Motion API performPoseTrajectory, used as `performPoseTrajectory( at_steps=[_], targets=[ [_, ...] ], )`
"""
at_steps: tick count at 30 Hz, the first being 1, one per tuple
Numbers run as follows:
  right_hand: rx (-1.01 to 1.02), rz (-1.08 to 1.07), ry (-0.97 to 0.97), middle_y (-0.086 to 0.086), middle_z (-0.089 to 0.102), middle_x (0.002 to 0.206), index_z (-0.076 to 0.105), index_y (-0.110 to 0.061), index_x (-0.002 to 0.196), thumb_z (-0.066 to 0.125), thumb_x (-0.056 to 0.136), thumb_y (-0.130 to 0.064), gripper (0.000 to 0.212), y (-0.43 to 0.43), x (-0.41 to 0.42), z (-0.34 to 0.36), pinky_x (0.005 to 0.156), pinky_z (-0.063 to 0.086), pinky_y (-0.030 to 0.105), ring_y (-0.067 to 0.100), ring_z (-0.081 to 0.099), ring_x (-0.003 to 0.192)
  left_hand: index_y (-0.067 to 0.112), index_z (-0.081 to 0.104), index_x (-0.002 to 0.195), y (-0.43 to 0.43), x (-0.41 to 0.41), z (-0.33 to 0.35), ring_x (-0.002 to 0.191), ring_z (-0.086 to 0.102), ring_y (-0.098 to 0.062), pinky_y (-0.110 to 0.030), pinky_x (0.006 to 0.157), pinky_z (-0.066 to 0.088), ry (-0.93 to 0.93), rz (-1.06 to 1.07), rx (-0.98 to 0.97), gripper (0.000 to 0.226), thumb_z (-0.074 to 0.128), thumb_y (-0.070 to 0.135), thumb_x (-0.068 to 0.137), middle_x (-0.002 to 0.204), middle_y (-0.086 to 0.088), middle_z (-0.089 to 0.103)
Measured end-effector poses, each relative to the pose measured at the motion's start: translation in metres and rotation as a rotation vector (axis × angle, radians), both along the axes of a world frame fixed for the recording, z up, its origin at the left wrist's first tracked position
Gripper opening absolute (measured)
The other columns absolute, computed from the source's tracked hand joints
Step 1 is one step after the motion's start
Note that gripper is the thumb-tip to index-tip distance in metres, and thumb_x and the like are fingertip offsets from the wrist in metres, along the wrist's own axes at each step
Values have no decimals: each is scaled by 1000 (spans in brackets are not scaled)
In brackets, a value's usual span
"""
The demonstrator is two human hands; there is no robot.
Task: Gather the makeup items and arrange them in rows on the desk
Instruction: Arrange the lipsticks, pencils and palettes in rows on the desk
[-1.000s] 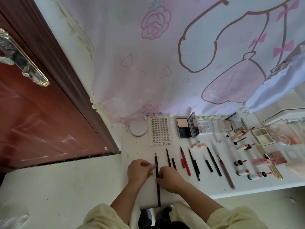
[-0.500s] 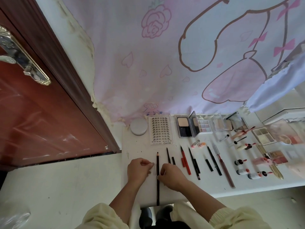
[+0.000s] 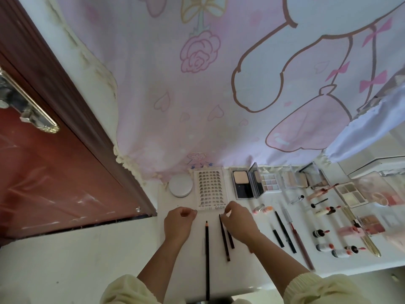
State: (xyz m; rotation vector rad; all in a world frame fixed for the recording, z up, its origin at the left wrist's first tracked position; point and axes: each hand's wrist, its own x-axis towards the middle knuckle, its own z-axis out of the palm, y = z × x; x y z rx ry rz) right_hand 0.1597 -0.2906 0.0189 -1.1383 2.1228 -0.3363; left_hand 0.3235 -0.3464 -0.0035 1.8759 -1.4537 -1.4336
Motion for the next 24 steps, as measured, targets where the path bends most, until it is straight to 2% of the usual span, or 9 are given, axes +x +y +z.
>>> performPoseTrajectory(
  at_steps=[5,8,10,13,15,17,19,21,24],
  targets=[
    [22,-67,90,0,55,90,45,-8,116,48,97,-24,25,-24,-12,-3,64,44,28,16,57,80,9,65,117,-15,-18,1,99,59,-13,-22,87,41,-4,79,-16,29,65,19,89,113,-3,67],
    [61,-68,53,2,56,89,46,-8,106,48,97,-24,19,-32,-10,-9,63,46,28,14,54,75,6,61,125,-19,-27,-2,109,59,-18,-21,88,39,-16,88,12,36,63,17,91,120,-6,65],
    [77,-115,-17,2,55,87,46,-9,98,50,96,-26,17,-38,-10,-13,58,43,24,13,52,72,6,60,126,-23,-33,-3,109,59,-19,-22,88,40,-32,87,24,37,62,17,91,121,-7,65],
    [81,-243,-154,2,47,70,41,-11,76,54,92,-21,23,-46,-14,-20,51,35,23,15,49,63,10,65,115,-29,-38,-1,97,58,-16,-23,82,40,-28,78,54,25,59,15,91,106,-4,66],
    [82,-333,-242,5,46,65,40,-11,69,57,88,-18,26,-52,-17,-23,51,33,23,17,48,58,13,65,94,-34,-40,0,86,58,-17,-25,74,41,-15,60,84,7,59,15,90,89,-2,64],
    [83,-391,-292,8,47,65,44,-9,70,59,85,-17,23,-56,-20,-22,50,30,23,17,41,54,4,64,78,-40,-42,0,70,55,-17,-27,63,39,0,49,107,17,58,15,89,73,-4,61],
    [63,-408,-320,5,38,58,41,-11,67,60,85,-15,27,-58,-22,-22,49,27,24,14,33,49,5,57,66,-44,-43,1,58,46,-14,-26,55,33,8,45,134,26,57,16,90,61,-4,53],
    [45,-414,-329,1,32,52,40,-11,66,60,87,-15,29,-59,-24,-21,46,26,22,11,27,42,10,55,66,-45,-43,2,60,48,-14,-26,57,35,38,44,153,28,58,20,92,62,-2,55],
    [20,-384,-278,-3,28,45,34,-15,55,61,89,-23,44,-59,-28,-16,44,26,21,9,23,35,11,69,78,-45,-43,5,73,62,-16,-30,69,50,106,48,165,24,61,28,93,80,-4,71]
  ],
)
